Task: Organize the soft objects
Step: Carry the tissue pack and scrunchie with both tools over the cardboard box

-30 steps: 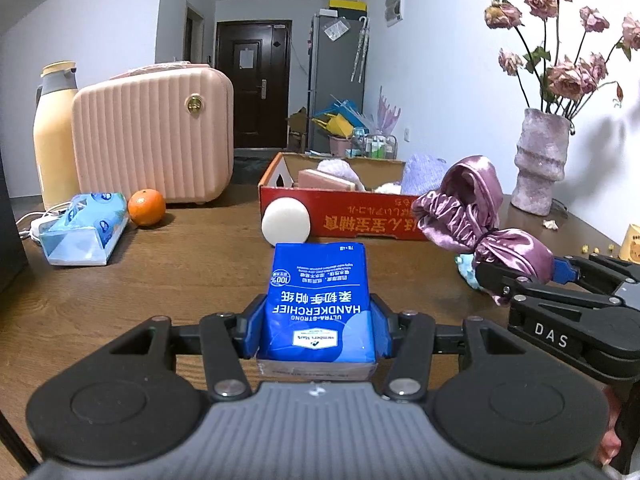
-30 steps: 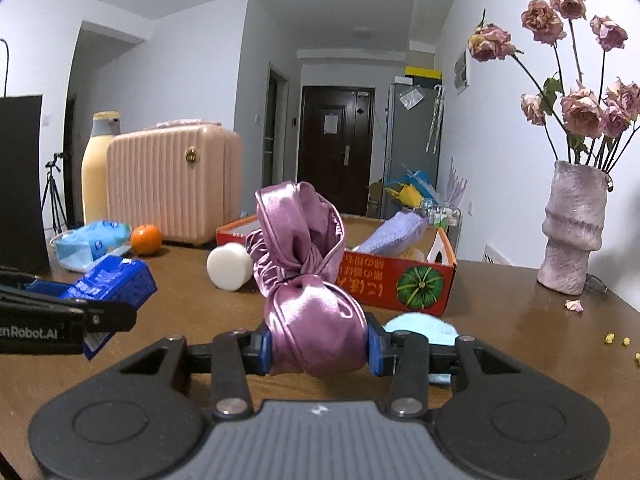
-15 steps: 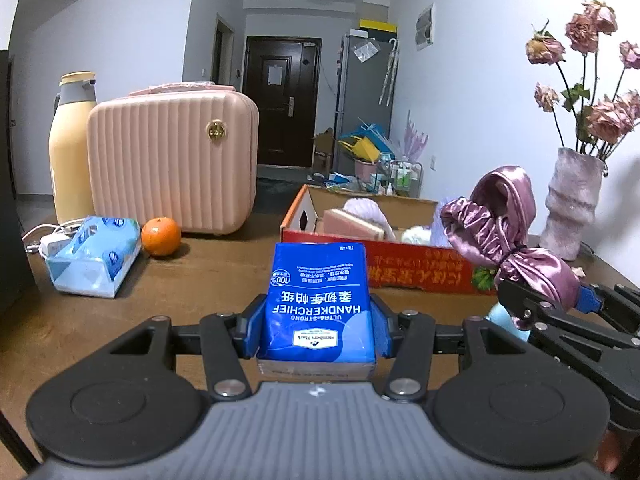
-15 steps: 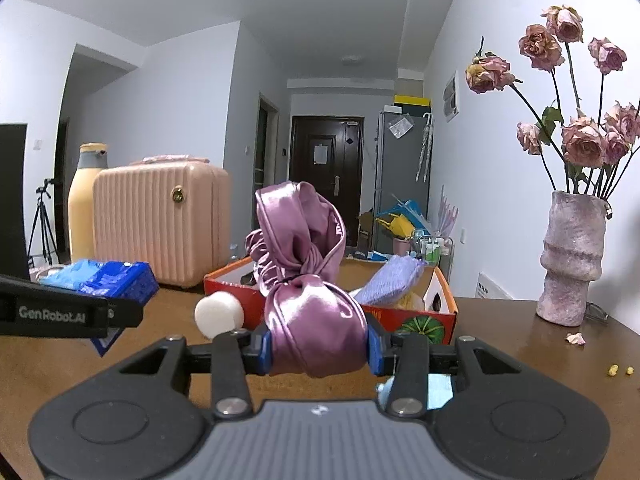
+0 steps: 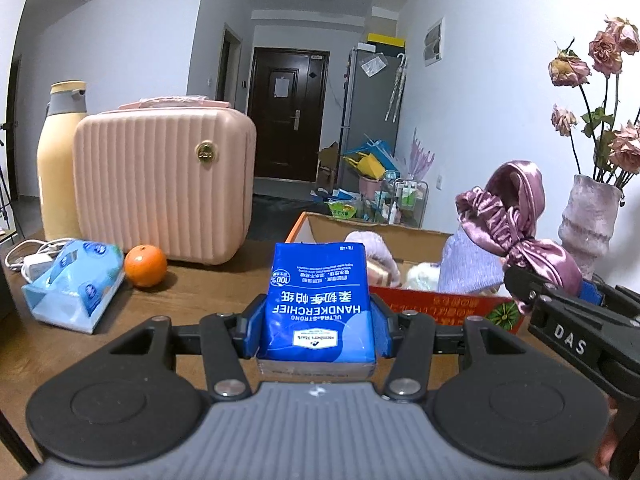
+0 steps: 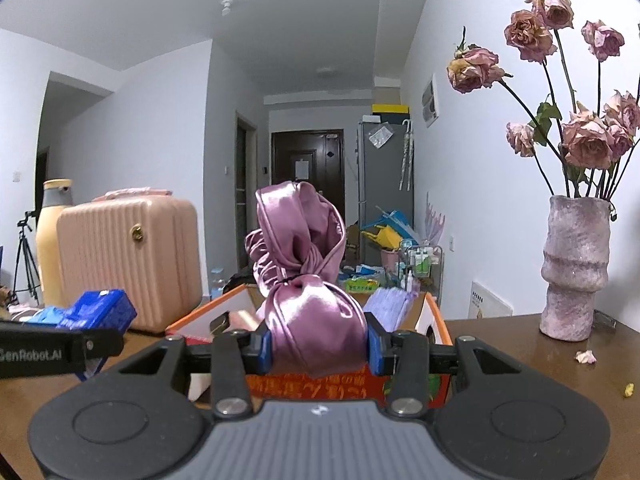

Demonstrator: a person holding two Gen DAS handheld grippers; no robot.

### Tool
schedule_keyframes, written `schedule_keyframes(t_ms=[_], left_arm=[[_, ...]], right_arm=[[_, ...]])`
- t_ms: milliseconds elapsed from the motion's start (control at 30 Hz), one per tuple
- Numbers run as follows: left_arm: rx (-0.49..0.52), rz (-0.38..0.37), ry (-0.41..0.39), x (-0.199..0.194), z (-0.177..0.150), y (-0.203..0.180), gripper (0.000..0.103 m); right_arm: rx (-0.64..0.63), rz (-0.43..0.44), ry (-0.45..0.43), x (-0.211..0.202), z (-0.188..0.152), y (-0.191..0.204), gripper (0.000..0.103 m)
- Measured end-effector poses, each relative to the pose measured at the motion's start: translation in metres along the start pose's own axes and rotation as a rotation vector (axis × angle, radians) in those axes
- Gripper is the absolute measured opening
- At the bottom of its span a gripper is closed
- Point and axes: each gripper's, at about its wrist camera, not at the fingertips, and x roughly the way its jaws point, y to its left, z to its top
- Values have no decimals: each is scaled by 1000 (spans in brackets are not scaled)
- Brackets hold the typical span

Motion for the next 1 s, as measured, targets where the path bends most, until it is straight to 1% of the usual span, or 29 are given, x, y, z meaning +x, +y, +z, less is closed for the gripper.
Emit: schedule_keyframes(t_ms=[367, 600, 800, 1000], left_arm=[[-28, 12, -11, 43, 15, -12, 53], [-40, 10, -22, 72, 27, -20, 53], [-30, 10, -22, 97, 34, -30, 53], [-21, 8, -47, 120, 43, -40, 53]], right_arm=[[33, -4, 13, 47, 14, -6, 42], [11, -8, 48, 78, 19, -4, 42], [-10, -21, 73, 104, 22, -5, 42], [-18, -40, 88, 122, 27, -9, 42]])
